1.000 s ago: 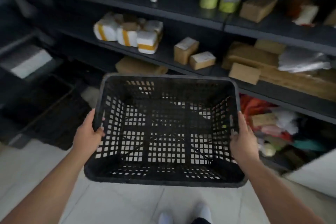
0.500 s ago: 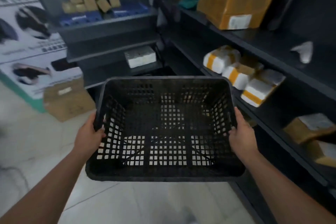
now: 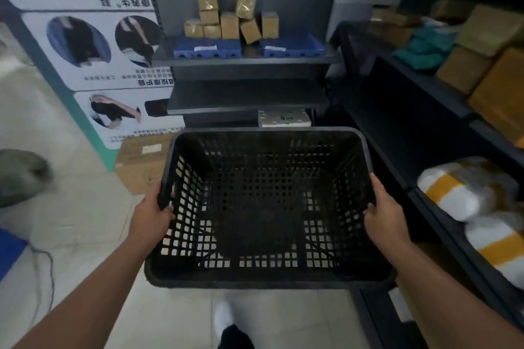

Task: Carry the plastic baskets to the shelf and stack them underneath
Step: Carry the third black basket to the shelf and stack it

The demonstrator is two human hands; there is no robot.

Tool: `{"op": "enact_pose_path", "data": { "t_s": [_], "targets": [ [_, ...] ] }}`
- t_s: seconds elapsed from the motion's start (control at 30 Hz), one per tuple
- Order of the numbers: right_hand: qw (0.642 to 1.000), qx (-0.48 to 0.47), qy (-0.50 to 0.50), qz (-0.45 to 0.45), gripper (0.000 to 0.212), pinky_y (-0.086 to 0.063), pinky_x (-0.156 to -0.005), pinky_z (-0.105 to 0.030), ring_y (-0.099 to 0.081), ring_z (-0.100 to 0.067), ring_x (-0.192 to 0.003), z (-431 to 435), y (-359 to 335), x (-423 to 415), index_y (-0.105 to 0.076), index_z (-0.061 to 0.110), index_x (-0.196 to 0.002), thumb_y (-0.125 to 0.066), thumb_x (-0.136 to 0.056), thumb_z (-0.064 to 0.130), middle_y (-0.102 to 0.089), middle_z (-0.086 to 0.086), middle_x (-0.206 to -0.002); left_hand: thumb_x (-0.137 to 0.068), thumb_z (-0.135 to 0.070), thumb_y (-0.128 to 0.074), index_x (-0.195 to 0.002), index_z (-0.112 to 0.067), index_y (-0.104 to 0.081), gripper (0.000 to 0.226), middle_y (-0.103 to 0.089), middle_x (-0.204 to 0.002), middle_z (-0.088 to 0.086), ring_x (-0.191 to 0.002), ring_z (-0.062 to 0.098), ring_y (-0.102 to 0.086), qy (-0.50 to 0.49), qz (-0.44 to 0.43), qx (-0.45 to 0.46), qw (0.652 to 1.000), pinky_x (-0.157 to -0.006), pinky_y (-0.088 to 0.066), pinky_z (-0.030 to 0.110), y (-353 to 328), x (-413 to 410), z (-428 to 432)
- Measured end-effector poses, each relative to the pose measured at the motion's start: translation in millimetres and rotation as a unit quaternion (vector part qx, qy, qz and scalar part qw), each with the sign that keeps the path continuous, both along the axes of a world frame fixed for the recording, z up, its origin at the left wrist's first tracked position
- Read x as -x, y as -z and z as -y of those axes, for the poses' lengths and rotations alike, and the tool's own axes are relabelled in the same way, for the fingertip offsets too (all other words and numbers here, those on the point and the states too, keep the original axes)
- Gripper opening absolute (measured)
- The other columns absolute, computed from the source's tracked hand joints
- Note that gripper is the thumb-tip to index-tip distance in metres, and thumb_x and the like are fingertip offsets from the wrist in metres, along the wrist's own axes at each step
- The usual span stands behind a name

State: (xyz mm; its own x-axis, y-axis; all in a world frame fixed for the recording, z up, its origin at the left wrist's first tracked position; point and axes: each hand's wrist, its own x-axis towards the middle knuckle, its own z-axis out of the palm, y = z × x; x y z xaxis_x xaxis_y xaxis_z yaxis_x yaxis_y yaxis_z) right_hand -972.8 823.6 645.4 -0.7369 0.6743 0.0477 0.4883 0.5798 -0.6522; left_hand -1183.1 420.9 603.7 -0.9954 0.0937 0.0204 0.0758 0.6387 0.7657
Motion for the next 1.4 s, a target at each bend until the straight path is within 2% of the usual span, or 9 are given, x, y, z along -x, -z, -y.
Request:
{"op": "enact_pose_path", "data": {
  "t_s": [0.13,0.2,0.3,0.5,0.63,0.87,0.97,1.17,1.4],
  "targets": [
    [1.0,0.017,0.005,-0.002,0.082,-0.049,-0.083,-0.036,-0.057,-0.019,-0.094,-24.7,24.9,102.5,-0.009,0.057,-0.14,-0.049,-0.093,0.003,-0.059,-0.01,-0.121,-0.086,-0.008,-0.062,-0.133,-0.04,-0.043,0.061,-0.072,-0.101,0.007,-0.081,0.032,-0.069,0.013,0.026,-0.009,1.0,-0.074,-0.054,0.045,33.9,112.5,-26.6],
    [0.999,0.021,0.024,0.022,0.081,-0.051,-0.086,-0.039,-0.059,-0.021,-0.095,-38.7,37.1,152.4,-0.005,0.063,-0.131,-0.047,-0.093,0.005,-0.059,-0.01,-0.122,-0.087,-0.008,-0.061,-0.137,-0.038,-0.042,0.062,-0.073,-0.103,0.007,-0.083,0.031,-0.07,0.017,0.04,-0.009,0.999,-0.074,-0.054,0.043,45.9,157.3,-41.8],
    [0.997,0.029,0.043,0.061,0.077,-0.053,-0.086,-0.044,-0.06,-0.026,-0.102,-58.0,61.8,218.1,-0.004,0.062,-0.131,-0.044,-0.094,0.008,-0.057,-0.009,-0.126,-0.088,-0.008,-0.06,-0.142,-0.037,-0.041,0.064,-0.072,-0.105,0.004,-0.085,0.028,-0.069,0.018,0.067,-0.002,0.998,-0.076,-0.054,0.042,64.8,217.3,-61.4],
    [0.993,0.046,0.013,0.106,0.083,-0.052,-0.085,-0.038,-0.059,-0.022,-0.101,-104.8,124.8,320.0,-0.008,0.053,-0.144,-0.044,-0.091,0.0,-0.055,-0.011,-0.132,-0.088,-0.007,-0.058,-0.142,-0.034,-0.04,0.063,-0.073,-0.104,0.0,-0.083,0.027,-0.07,0.014,0.104,0.037,0.994,-0.07,-0.052,0.038,122.1,306.2,-98.2],
    [0.993,0.045,-0.017,0.103,0.091,-0.05,-0.086,-0.037,-0.058,-0.023,-0.096,-131.1,156.9,366.8,-0.003,0.068,-0.127,-0.044,-0.089,-0.004,-0.057,-0.014,-0.127,-0.087,-0.007,-0.057,-0.137,-0.038,-0.041,0.061,-0.072,-0.092,-0.002,-0.075,0.023,-0.069,-0.008,0.134,0.057,0.989,-0.065,-0.054,0.038,153.1,338.0,-116.2],
    [0.984,0.076,-0.034,0.156,0.087,-0.048,-0.08,-0.035,-0.057,-0.021,-0.091,-159.9,197.5,410.1,-0.012,0.043,-0.15,-0.047,-0.087,-0.007,-0.056,-0.012,-0.126,-0.086,-0.004,-0.055,-0.128,-0.045,-0.04,0.06,-0.071,-0.095,-0.007,-0.073,0.023,-0.069,-0.018,0.16,0.064,0.985,-0.068,-0.056,0.043,183.3,363.3,-137.8],
    [0.983,0.074,-0.036,0.166,0.087,-0.05,-0.077,-0.036,-0.06,-0.023,-0.088,-164.4,213.3,415.9,-0.015,0.036,-0.153,-0.049,-0.085,-0.007,-0.057,-0.012,-0.124,-0.087,-0.005,-0.054,-0.129,-0.047,-0.039,0.061,-0.07,-0.096,-0.007,-0.073,0.024,-0.069,-0.029,0.174,0.072,0.982,-0.069,-0.056,0.043,190.3,371.2,-144.0],
    [0.982,0.063,-0.032,0.178,0.089,-0.049,-0.072,-0.037,-0.057,-0.022,-0.081,-166.2,228.0,413.5,-0.013,0.033,-0.154,-0.054,-0.084,-0.005,-0.054,-0.014,-0.123,-0.092,-0.008,-0.055,-0.126,-0.051,-0.041,0.057,-0.069,-0.084,-0.005,-0.071,0.022,-0.066,-0.037,0.175,0.059,0.982,-0.061,-0.046,0.035,190.0,372.1,-154.7],
    [0.979,0.055,-0.025,0.195,0.09,-0.049,-0.068,-0.039,-0.056,-0.021,-0.081,-167.0,225.6,404.6,-0.012,0.036,-0.153,-0.052,-0.084,-0.004,-0.056,-0.01,-0.114,-0.09,-0.003,-0.053,-0.136,-0.052,-0.039,0.068,-0.071,-0.097,-0.01,-0.075,0.024,-0.067,-0.022,0.192,0.048,0.98,-0.064,-0.049,0.037,186.6,361.0,-156.5]
  ]
}}
